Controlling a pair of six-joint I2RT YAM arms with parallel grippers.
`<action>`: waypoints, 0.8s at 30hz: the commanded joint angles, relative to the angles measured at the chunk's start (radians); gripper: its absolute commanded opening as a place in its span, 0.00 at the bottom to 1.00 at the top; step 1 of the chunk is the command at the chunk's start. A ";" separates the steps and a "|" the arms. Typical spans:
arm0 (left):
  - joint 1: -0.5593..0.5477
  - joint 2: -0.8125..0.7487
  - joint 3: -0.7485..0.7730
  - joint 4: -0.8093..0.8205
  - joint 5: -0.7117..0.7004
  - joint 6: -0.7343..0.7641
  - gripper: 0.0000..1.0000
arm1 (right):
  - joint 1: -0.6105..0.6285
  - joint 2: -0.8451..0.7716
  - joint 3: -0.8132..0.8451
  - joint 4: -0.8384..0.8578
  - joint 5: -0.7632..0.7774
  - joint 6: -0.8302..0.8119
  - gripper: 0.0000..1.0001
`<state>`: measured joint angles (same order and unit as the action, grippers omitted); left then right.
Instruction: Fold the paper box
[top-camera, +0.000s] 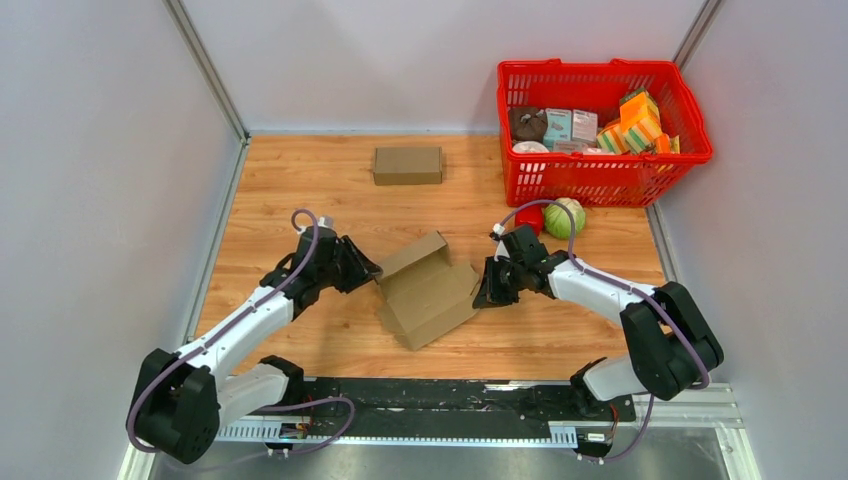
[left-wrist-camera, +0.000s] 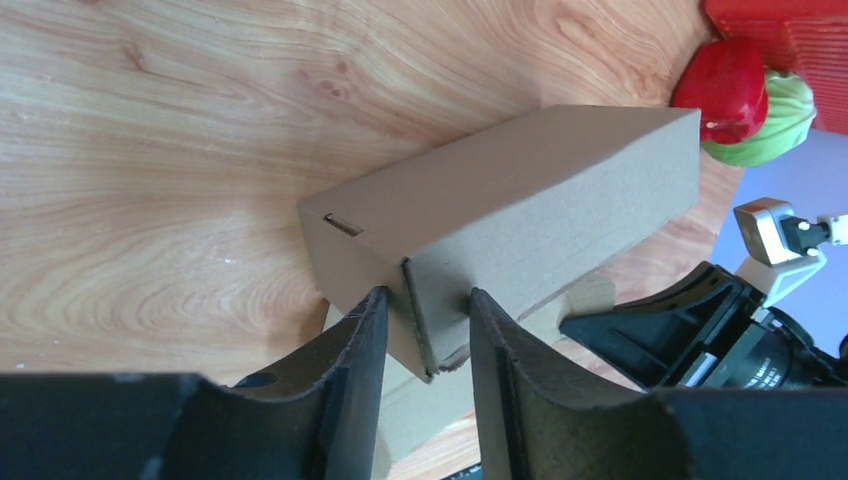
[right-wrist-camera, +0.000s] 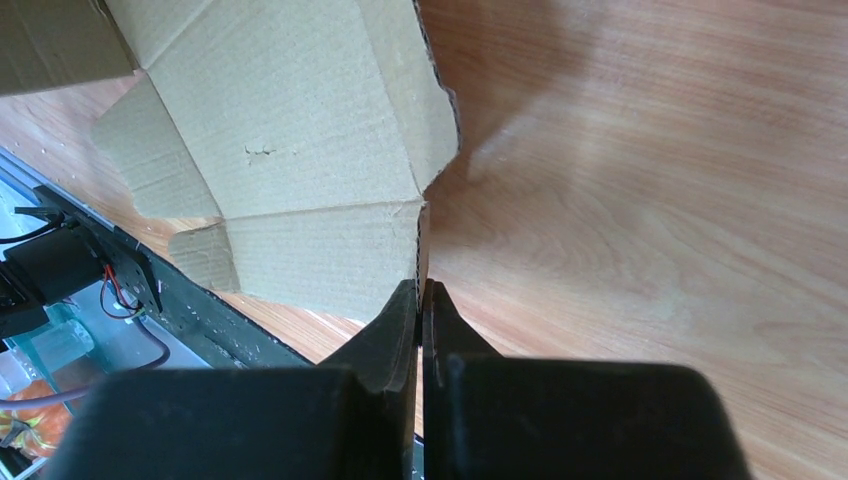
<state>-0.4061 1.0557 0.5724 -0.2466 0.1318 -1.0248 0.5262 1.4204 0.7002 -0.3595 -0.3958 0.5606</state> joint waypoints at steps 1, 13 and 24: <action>0.007 0.015 -0.048 0.105 0.028 -0.029 0.40 | -0.003 -0.015 0.010 0.034 -0.017 -0.016 0.01; 0.004 -0.163 -0.096 0.006 -0.052 0.158 0.59 | -0.014 -0.001 0.007 0.063 -0.063 0.012 0.00; -0.558 -0.165 0.178 -0.171 -0.342 0.708 0.71 | -0.048 0.037 0.035 0.050 -0.149 0.056 0.00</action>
<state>-0.7284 0.7811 0.6971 -0.3962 -0.0818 -0.5735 0.4931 1.4391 0.7006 -0.3309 -0.4797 0.5911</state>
